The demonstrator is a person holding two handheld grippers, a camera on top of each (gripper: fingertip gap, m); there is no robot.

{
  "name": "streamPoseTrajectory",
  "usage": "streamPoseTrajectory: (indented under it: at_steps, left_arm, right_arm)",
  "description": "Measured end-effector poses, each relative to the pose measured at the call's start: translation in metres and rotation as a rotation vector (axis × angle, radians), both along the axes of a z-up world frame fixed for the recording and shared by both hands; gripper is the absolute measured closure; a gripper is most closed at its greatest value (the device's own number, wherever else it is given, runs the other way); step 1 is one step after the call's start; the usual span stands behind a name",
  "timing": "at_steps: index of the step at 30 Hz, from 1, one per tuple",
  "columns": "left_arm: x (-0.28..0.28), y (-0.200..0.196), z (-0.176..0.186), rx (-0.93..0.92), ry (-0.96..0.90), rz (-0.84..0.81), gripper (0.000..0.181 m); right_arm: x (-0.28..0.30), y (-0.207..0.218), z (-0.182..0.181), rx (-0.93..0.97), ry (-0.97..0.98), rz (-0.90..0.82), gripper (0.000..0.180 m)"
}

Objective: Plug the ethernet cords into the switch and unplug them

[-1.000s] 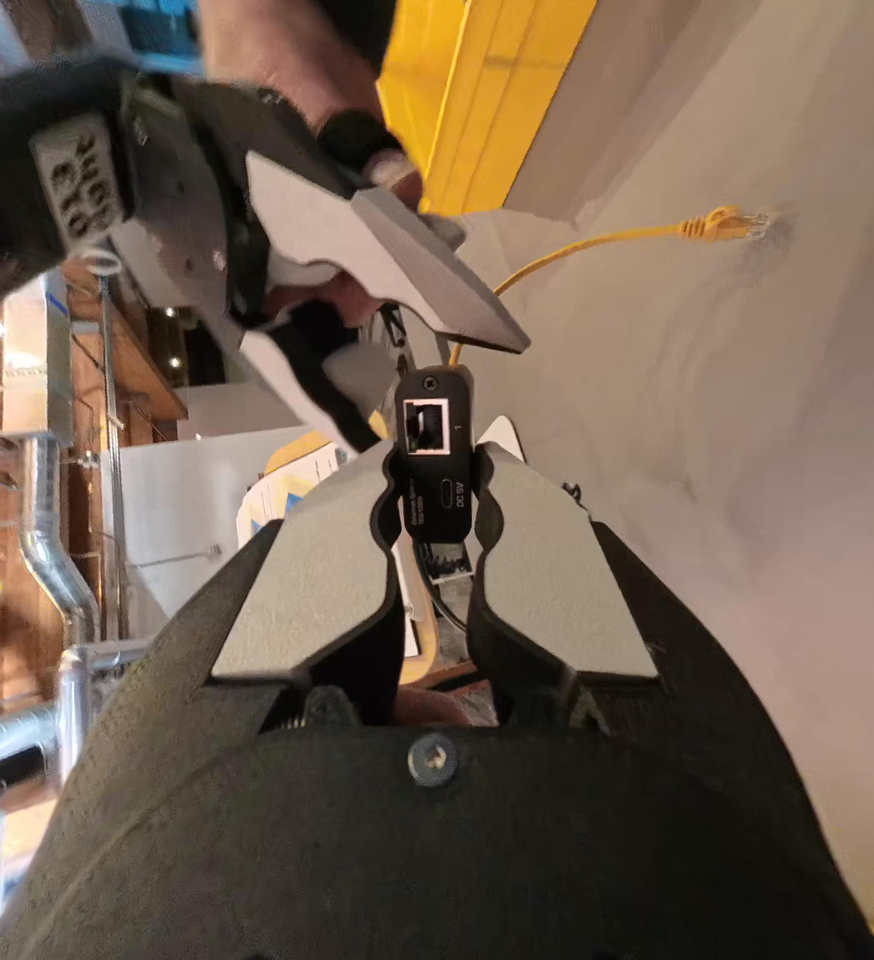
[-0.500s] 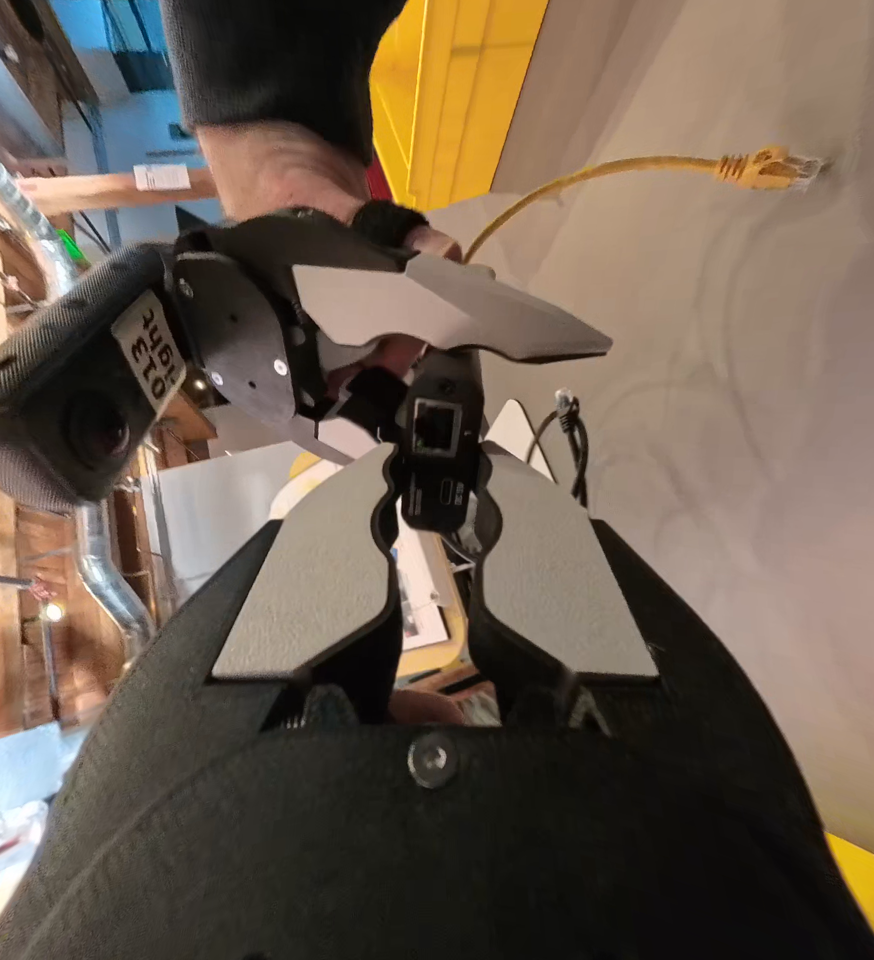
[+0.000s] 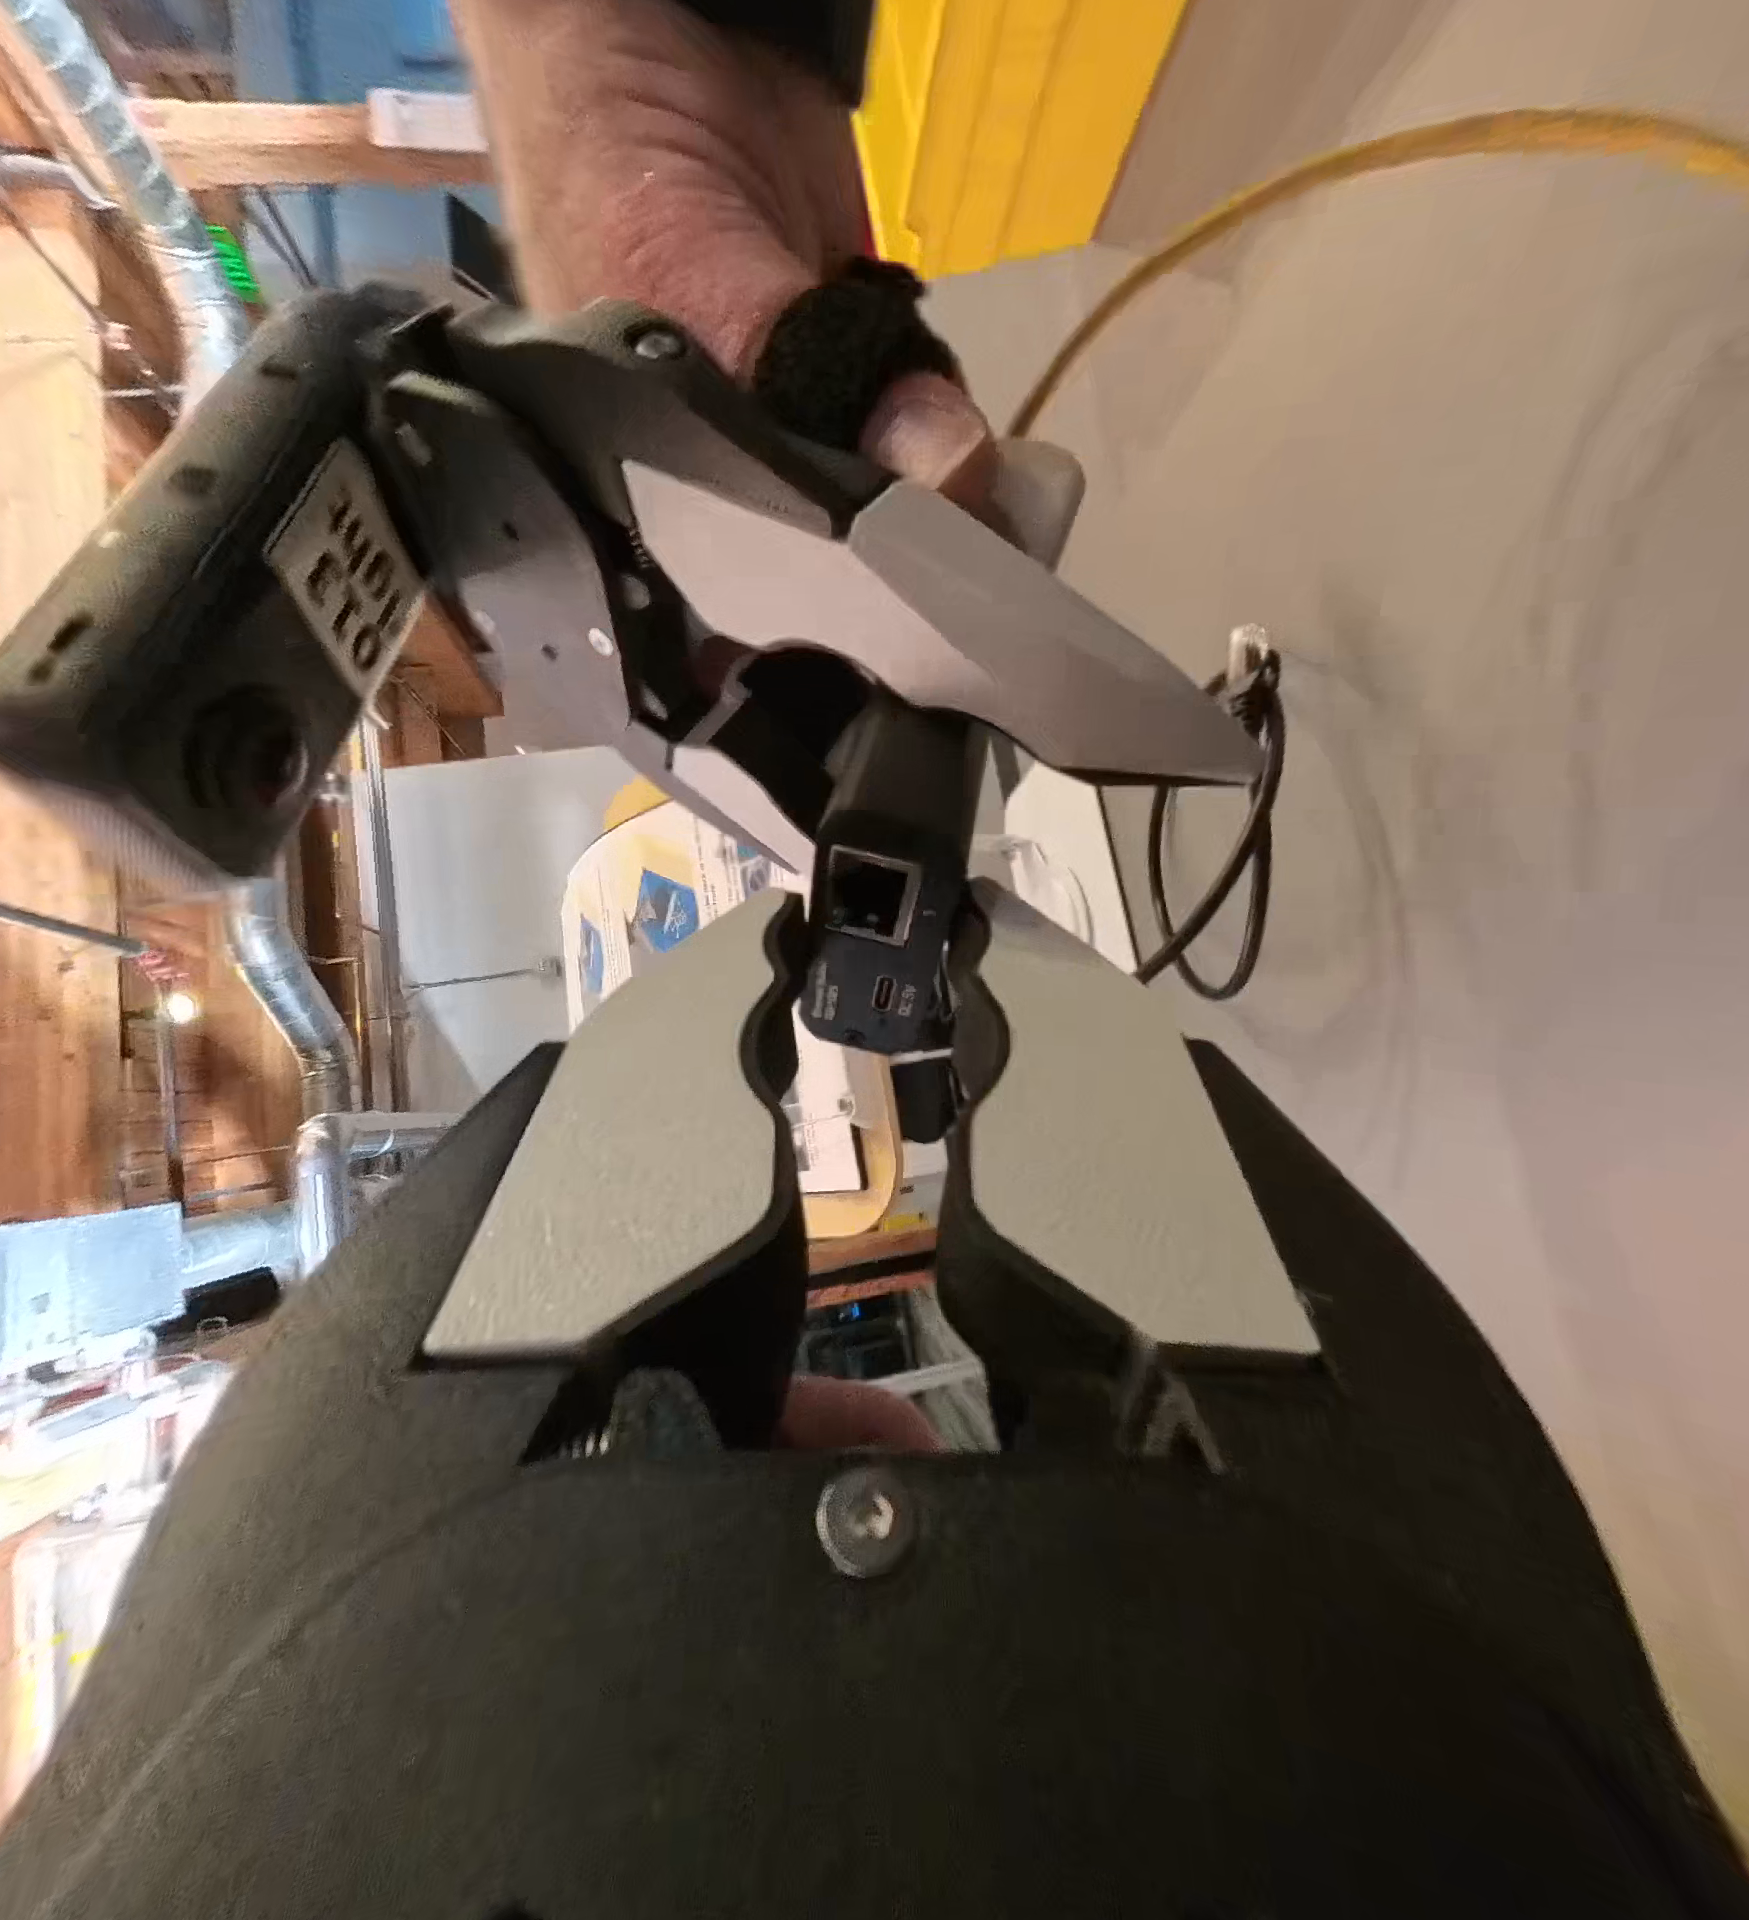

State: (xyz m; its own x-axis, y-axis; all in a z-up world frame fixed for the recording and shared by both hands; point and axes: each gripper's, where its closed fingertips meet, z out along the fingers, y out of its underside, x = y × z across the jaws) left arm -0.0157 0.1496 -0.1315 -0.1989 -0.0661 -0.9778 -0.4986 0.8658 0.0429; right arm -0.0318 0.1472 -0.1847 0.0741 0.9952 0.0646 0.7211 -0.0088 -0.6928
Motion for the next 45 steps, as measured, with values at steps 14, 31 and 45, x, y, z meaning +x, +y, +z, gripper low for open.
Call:
streamPoseTrajectory:
  at_steps: [14, 31, 45]
  left_arm:
    - [0.005, -0.023, -0.004, -0.023, 0.007, -0.151, 0.157]
    - [-0.006, 0.008, -0.01, -0.111, -0.064, -0.043, 0.131]
    - [-0.248, 0.093, 0.034, -0.235, -0.17, 0.626, 0.129]
  right_arm:
    - [0.007, -0.032, -0.004, -0.125, -0.107, 0.282, 0.104]
    - [0.005, -0.01, -0.005, -0.007, -0.082, 0.042, 0.107]
    - [0.038, 0.003, -0.031, -0.021, -0.06, -0.176, 0.107]
